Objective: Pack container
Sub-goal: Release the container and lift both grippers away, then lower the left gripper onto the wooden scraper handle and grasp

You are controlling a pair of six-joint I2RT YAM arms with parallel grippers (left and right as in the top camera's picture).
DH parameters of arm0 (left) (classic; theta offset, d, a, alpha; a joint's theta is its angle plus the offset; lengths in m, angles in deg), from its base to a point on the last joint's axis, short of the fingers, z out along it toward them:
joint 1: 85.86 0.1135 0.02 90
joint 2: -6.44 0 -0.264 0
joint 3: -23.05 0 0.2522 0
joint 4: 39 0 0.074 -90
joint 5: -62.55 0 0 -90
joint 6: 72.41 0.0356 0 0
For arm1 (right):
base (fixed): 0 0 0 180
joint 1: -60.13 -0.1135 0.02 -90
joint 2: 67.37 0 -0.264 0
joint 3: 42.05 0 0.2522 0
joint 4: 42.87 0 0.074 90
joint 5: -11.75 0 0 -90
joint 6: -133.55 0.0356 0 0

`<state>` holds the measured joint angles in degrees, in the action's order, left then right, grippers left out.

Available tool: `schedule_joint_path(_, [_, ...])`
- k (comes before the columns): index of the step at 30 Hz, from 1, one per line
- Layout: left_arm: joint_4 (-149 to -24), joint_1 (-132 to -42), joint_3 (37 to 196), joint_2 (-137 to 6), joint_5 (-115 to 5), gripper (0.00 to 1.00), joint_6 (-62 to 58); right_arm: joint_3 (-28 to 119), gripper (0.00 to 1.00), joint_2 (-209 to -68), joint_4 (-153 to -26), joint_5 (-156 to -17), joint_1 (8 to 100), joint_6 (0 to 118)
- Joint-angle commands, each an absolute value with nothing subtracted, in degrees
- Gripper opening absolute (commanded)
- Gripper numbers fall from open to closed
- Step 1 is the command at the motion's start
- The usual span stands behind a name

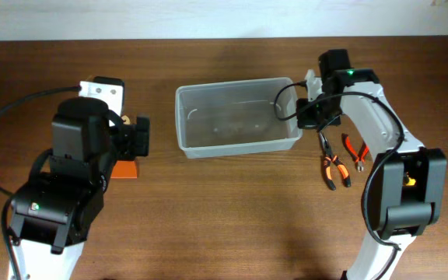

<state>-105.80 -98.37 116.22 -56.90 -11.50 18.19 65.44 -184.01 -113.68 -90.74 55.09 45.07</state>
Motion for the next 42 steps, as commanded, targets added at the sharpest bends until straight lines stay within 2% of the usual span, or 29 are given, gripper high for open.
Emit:
schedule_joint_path(1, [-106.5,-97.0,116.9,-56.9,-9.6,0.99,18.7,65.7,0.04,-183.8,-114.7,-92.0,53.2,45.6])
schedule_joint_path(9, [-107.3,-94.5,116.9,-57.0,-9.6,0.99,18.6,65.7,0.04,-183.8,-116.3,-91.7,52.7,46.0])
schedule_joint_path(15, [-108.1,-92.8,116.9,-58.3,-9.6,0.99,18.6,67.3,0.04,-182.4,-117.0,-83.0,53.1,45.4])
schedule_joint_path(22, [-108.1,-92.0,116.9,-59.6,-12.2,0.99,18.3,76.6,0.04,-175.5,-120.8,-75.8,54.4,42.3])
schedule_joint_path(33, [-108.2,-92.0,116.3,-61.3,-12.2,0.99,18.3,89.7,0.04,-162.7,-121.6,-76.0,54.5,42.3])
schedule_joint_path(34, [-108.2,-92.0,116.2,-62.4,-12.3,0.99,18.3,89.8,0.09,-161.7,-121.6,-76.1,54.5,42.3])
schedule_joint_path(35, [-108.4,-92.0,116.2,-63.9,-12.2,0.99,18.3,89.9,0.27,-160.6,-121.6,-76.1,54.5,42.3])
schedule_joint_path(36, [-108.7,-92.0,116.2,-66.3,-12.2,0.99,18.5,89.9,0.6,-159.2,-121.7,-76.1,54.5,42.4])
schedule_joint_path(37, [-109.1,-91.9,116.2,-68.4,-12.2,0.99,18.6,89.9,0.76,-158.0,-122.1,-76.1,54.5,42.4])
schedule_joint_path(40, [-109.0,-90.5,116.2,-76.0,-13.5,0.99,18.9,89.9,0.99,-154.9,-123.8,-76.2,54.5,42.4])
schedule_joint_path(42, [-108.5,-89.0,116.5,-80.0,-16.7,0.99,19.2,89.9,0.99,-153.5,-125.3,-76.2,54.5,42.4])
